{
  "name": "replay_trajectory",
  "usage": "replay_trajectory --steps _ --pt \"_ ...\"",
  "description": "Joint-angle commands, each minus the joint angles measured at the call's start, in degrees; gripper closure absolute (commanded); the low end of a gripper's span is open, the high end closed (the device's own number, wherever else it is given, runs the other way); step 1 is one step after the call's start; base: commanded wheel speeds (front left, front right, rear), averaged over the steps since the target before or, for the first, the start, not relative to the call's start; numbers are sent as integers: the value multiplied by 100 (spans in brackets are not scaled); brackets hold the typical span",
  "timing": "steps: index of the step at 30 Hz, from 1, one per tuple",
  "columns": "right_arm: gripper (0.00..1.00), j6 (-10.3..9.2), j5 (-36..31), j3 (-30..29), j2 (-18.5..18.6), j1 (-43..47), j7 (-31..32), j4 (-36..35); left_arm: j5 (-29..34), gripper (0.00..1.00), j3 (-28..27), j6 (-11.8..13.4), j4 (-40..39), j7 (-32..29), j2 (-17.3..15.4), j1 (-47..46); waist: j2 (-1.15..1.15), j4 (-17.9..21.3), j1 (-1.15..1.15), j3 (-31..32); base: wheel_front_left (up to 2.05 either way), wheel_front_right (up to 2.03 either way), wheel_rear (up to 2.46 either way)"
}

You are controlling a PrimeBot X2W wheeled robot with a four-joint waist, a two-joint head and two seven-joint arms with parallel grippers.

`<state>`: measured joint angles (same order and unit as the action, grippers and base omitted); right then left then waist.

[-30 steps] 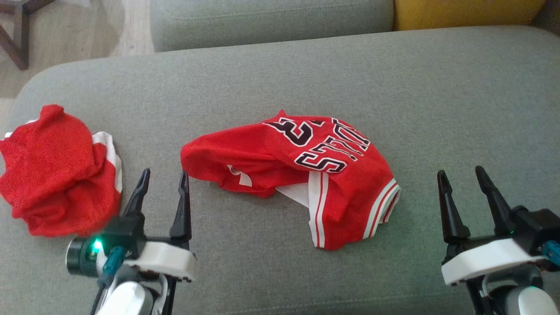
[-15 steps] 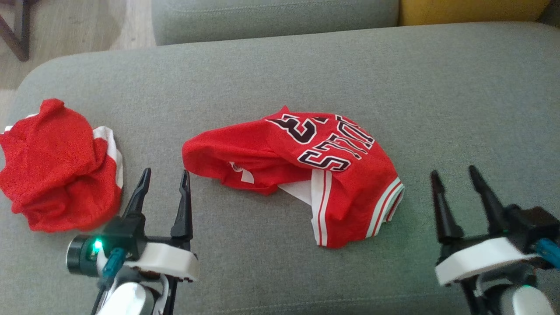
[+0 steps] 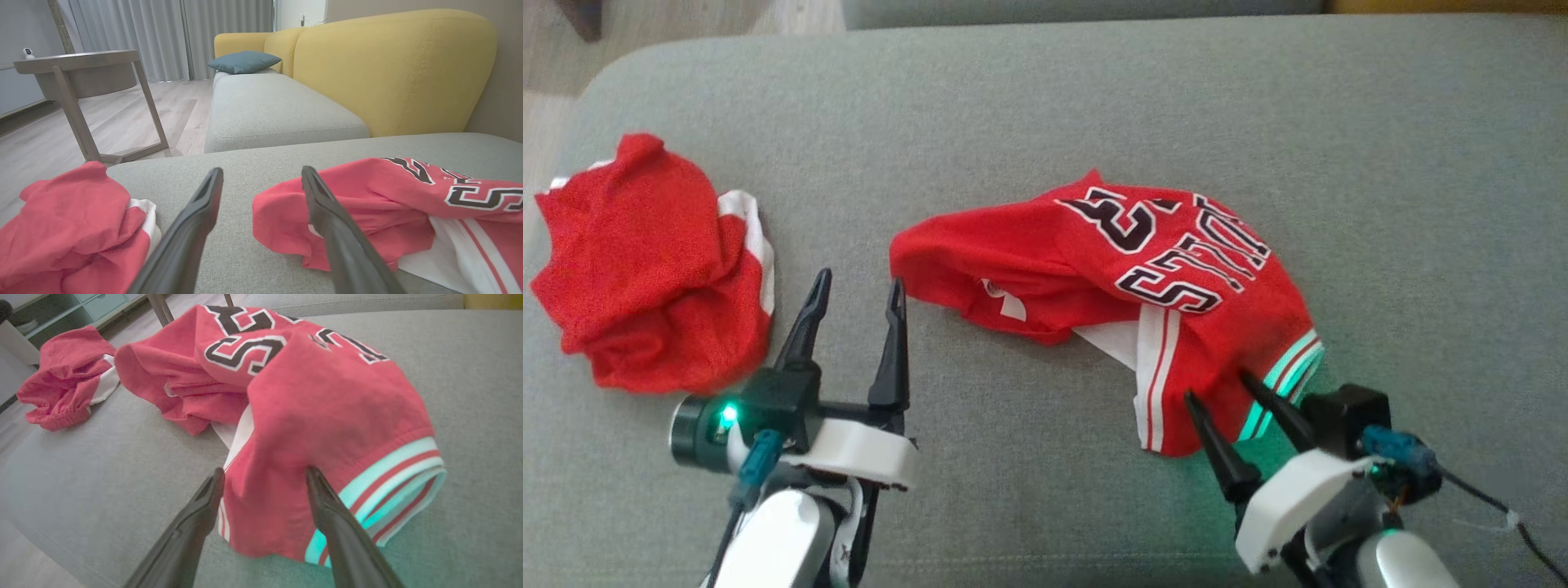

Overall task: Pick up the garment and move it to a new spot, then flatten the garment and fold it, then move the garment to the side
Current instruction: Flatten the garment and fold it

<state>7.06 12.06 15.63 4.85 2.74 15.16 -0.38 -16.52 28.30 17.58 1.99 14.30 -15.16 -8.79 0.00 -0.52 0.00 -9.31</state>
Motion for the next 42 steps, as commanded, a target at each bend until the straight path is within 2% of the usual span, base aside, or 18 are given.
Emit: replay_trajectory --steps 1,2,3,4,5,12,17,22,27,30,31,39,40,41,42 --pt "0 43 -68 81 50 -273 7 -156 82 0 -192 -30 -158 68 -41 -282 0 -65 0 -75 0 0 0" --pt "0 43 -95 45 32 -311 8 -113 93 0 -185 -35 -151 68 -26 -305 0 -83 0 -101 0 0 0" --pt "20 43 -143 -13 16 -341 22 -67 105 0 -178 -40 -146 68 -9 -327 0 -100 0 -123 0 0 0" --pt "64 43 -210 -78 5 -371 31 -32 116 0 -174 -44 -141 69 6 -345 0 -114 0 -141 0 0 0" --pt "100 43 -248 -147 -11 -395 26 -10 127 0 -173 -49 -139 69 19 -361 0 -125 0 -156 0 0 0" --pt "100 43 -276 -587 25 -526 -173 -285 192 0 -215 -81 -116 69 89 -414 0 -152 0 -189 0 0 0" --pt "100 43 -114 -809 426 -833 -139 -602 241 0 -251 -104 -129 69 139 -436 0 -133 0 -222 0 0 0" --pt "100 43 193 -956 917 -1429 54 -529 308 0 -246 -164 -134 70 202 -526 0 -165 0 -388 0 0 0" --pt "100 43 554 -962 1296 -2045 139 -153 378 0 -218 -226 -135 70 276 -654 0 -257 0 -636 0 0 0" --pt "100 43 793 -930 1573 -2510 152 296 440 0 -190 -276 -140 70 352 -783 0 -364 0 -883 0 0 0" --pt "100 43 929 -893 1733 -2778 122 660 490 0 -166 -310 -136 70 416 -881 0 -451 0 -1034 0 0 0" --pt "100 43 1288 -524 2087 -3532 -385 1771 633 0 -196 -427 -87 70 615 -1148 0 -593 0 -1489 0 0 0" --pt "91 43 1324 -473 2097 -3591 -470 1881 646 0 -208 -444 -70 70 631 -1163 0 -584 0 -1498 0 0 0" --pt "53 43 1329 -427 2107 -3636 -578 1973 657 0 -221 -461 -49 70 644 -1172 0 -568 0 -1492 0 0 0" --pt "0 43 1349 -395 2088 -3659 -707 2044 666 0 -238 -475 -26 70 653 -1170 0 -540 0 -1467 0 0 0"
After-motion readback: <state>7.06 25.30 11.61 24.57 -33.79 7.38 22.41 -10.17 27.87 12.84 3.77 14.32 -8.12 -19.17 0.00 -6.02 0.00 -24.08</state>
